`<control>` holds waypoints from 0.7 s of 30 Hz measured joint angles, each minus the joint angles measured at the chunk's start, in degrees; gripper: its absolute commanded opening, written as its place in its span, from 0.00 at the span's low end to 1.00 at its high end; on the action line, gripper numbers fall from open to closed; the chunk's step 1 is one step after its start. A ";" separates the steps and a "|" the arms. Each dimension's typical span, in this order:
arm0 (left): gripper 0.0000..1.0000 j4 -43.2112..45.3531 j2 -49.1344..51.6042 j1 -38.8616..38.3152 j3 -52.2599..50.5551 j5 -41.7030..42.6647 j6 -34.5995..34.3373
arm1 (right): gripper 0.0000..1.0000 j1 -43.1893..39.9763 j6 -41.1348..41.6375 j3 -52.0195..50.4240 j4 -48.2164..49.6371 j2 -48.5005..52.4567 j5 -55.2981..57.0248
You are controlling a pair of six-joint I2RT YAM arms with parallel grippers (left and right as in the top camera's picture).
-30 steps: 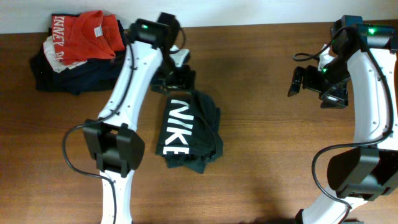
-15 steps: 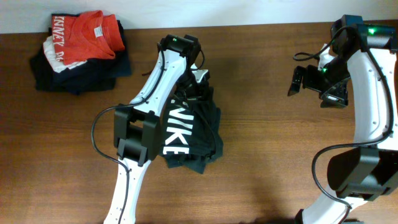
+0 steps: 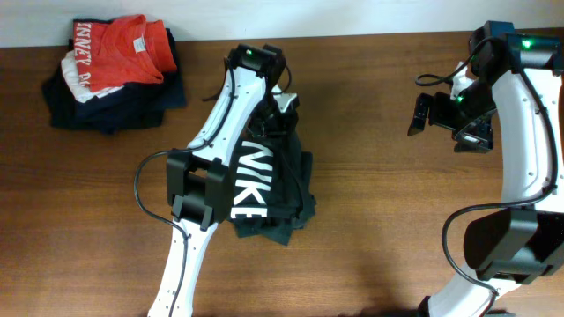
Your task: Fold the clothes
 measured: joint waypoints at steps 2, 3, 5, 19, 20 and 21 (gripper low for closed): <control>0.08 -0.52 0.00 -0.50 3.02 0.00 0.04 | 0.99 0.00 0.02 0.00 0.02 0.00 0.00; 0.09 -0.52 0.00 -1.11 3.26 0.00 0.15 | 0.99 0.00 0.00 0.00 0.02 0.00 0.00; 0.12 0.17 0.00 -2.97 3.23 -0.24 0.44 | 0.99 0.00 0.00 0.00 0.07 0.00 0.00; 0.99 -1.03 2.78 -14.97 3.19 -0.39 4.50 | 0.99 0.00 0.22 0.00 0.04 0.00 -0.02; 0.98 -1.03 1.49 -12.98 3.19 -0.44 4.55 | 0.99 0.00 0.24 0.00 0.04 0.00 0.00; 0.95 -1.03 -0.17 -11.06 3.19 -0.46 4.55 | 0.99 0.00 0.28 0.00 0.02 0.00 -0.02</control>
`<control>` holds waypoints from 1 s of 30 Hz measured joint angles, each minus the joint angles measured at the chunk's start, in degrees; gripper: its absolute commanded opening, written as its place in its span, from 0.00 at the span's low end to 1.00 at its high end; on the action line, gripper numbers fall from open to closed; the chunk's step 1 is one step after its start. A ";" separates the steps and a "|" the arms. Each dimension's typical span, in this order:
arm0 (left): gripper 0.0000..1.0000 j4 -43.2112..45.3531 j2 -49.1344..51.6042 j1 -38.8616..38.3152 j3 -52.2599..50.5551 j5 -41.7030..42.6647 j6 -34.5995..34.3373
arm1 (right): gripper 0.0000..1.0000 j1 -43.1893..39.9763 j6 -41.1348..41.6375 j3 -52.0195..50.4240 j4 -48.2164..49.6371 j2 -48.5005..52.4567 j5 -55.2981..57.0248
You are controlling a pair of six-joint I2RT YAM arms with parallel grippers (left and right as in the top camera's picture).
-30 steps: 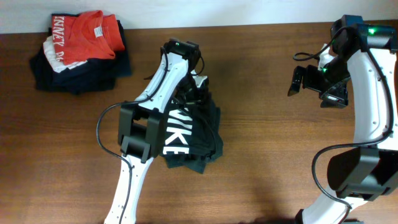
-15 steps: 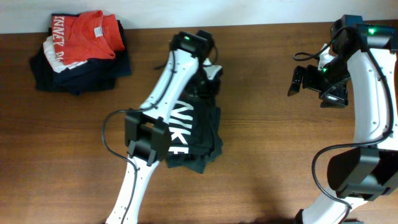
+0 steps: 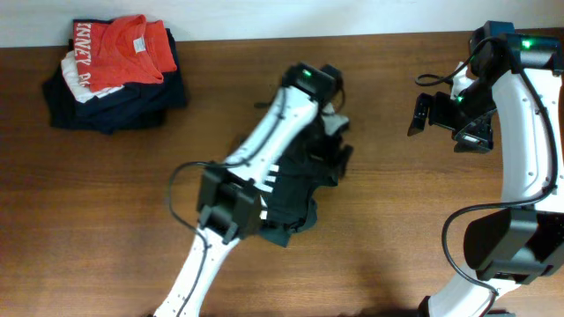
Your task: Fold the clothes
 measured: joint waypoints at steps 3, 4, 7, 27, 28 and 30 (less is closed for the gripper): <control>0.89 0.04 -7.45 6.08 -0.22 -0.17 0.22 | 0.99 0.00 0.02 0.00 -0.66 0.00 0.02; 0.89 -0.02 -11.32 7.69 -1.07 -0.59 0.20 | 0.99 0.00 0.09 0.00 -0.87 0.00 0.02; 0.73 0.02 -17.94 5.84 -11.08 -1.73 0.33 | 0.99 0.00 0.13 0.00 -1.20 0.00 0.04; 0.54 16.65 -17.11 -11.13 -46.95 -2.97 0.13 | 0.99 0.00 -0.83 0.00 -1.25 0.00 2.25; 0.39 17.18 -16.46 -11.21 -46.95 -2.95 -0.07 | 0.99 0.00 -0.83 0.00 -1.25 0.00 2.29; 0.00 16.70 -15.45 -11.19 -46.95 -2.99 -0.42 | 0.99 0.00 -0.98 0.00 -1.25 0.00 2.29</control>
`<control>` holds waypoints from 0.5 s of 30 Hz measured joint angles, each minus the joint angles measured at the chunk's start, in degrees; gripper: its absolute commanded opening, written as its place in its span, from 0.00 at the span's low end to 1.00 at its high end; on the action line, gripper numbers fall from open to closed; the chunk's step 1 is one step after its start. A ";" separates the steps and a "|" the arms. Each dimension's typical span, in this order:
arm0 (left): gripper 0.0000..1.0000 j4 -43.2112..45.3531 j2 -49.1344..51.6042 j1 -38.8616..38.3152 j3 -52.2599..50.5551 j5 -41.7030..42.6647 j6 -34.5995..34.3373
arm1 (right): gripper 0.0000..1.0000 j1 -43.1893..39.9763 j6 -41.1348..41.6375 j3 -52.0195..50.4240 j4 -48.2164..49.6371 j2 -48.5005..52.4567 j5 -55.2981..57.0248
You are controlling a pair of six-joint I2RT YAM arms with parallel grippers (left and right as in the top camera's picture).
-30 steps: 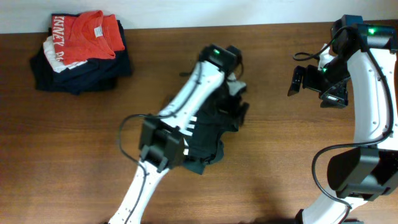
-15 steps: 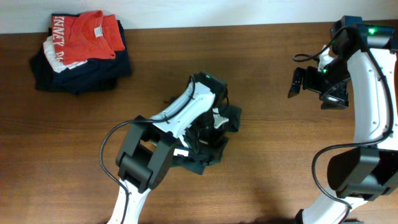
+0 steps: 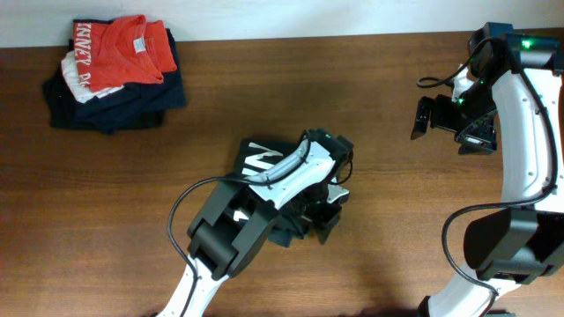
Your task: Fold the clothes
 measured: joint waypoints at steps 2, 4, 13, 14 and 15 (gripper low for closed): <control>0.00 -3.04 0.85 0.04 -0.11 -0.04 -0.15 | 0.99 0.00 -0.15 0.00 0.00 0.00 0.02; 0.00 -7.67 0.96 0.04 -0.09 0.00 -0.04 | 0.99 0.00 -0.35 0.00 0.00 0.00 0.11; 0.62 -16.61 1.05 0.04 0.55 5.53 4.52 | 0.99 0.00 -0.44 0.00 0.00 0.00 0.22; 0.65 -16.61 0.96 0.04 0.57 5.73 4.52 | 0.99 0.00 -0.46 0.00 0.02 0.00 0.22; 0.69 -16.65 0.70 0.20 0.79 5.88 4.52 | 0.99 0.00 -0.42 0.00 0.04 0.00 0.22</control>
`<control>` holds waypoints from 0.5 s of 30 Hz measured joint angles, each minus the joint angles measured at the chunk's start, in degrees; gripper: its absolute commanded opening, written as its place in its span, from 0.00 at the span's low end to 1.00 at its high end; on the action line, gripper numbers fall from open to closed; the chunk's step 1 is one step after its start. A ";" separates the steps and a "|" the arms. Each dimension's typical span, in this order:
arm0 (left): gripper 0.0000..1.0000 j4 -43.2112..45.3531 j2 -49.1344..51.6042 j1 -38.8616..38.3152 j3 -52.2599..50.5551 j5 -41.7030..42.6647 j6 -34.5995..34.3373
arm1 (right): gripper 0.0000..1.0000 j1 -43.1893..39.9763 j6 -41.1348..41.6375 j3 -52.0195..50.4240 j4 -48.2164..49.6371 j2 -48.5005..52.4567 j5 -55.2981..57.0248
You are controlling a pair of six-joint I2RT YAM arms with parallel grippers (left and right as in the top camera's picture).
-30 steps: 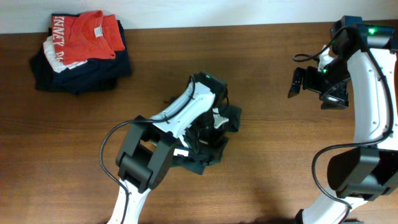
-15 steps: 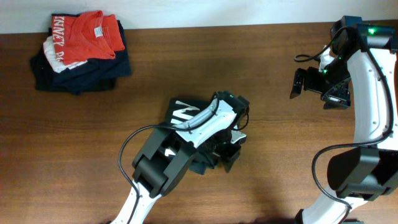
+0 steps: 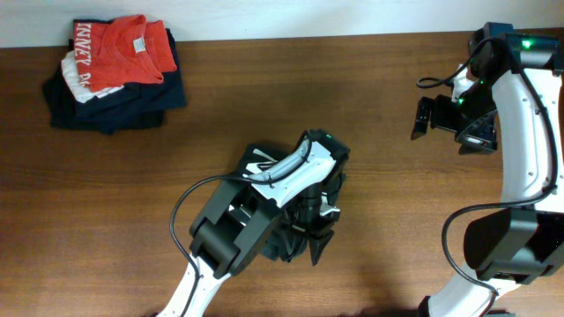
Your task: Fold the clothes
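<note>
A black shirt with white NIKE print (image 3: 257, 162) lies bunched at the table's middle, mostly covered by my left arm. The left gripper (image 3: 314, 232) points toward the front edge at the shirt's near side, with dark cloth (image 3: 287, 246) gathered around its fingers; it looks shut on the shirt. My right gripper (image 3: 422, 116) hangs over the bare table at the back right, open and holding nothing.
A stack of folded clothes (image 3: 115, 70), orange-red on top over white and navy, sits at the back left. The brown wooden table (image 3: 106, 202) extends around the shirt. The right arm's white links (image 3: 529, 132) run along the right edge.
The left gripper has shifted slightly nearer the front edge, and the cloth under it is bunched tighter. Less of the white print shows. The right arm is unchanged.
First the shirt lay spread with NIKE showing and my left gripper at its far edge. Then the gripper was to the right with the cloth lifted. Then it was on the near side with the shirt doubled over, and now slightly nearer still.
</note>
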 measured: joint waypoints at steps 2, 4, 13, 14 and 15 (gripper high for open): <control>0.69 -0.02 -1.84 0.92 1.73 0.24 0.07 | 0.99 -0.17 0.09 0.00 0.04 0.00 -0.02; 0.61 0.02 -6.54 4.52 4.13 0.48 0.09 | 0.99 -0.59 0.48 0.00 0.02 0.00 -0.04; 0.25 6.36 -14.73 37.81 4.46 -12.83 -2.60 | 0.40 10.95 -2.38 -0.44 0.02 0.00 -15.52; 0.25 7.67 -14.75 39.06 3.23 -11.34 -1.57 | 0.40 14.51 -2.25 -1.05 -0.04 0.00 -15.69; 0.29 8.85 -14.64 39.91 1.57 -9.44 -0.59 | 0.40 18.84 -2.05 -1.90 0.04 0.00 -15.52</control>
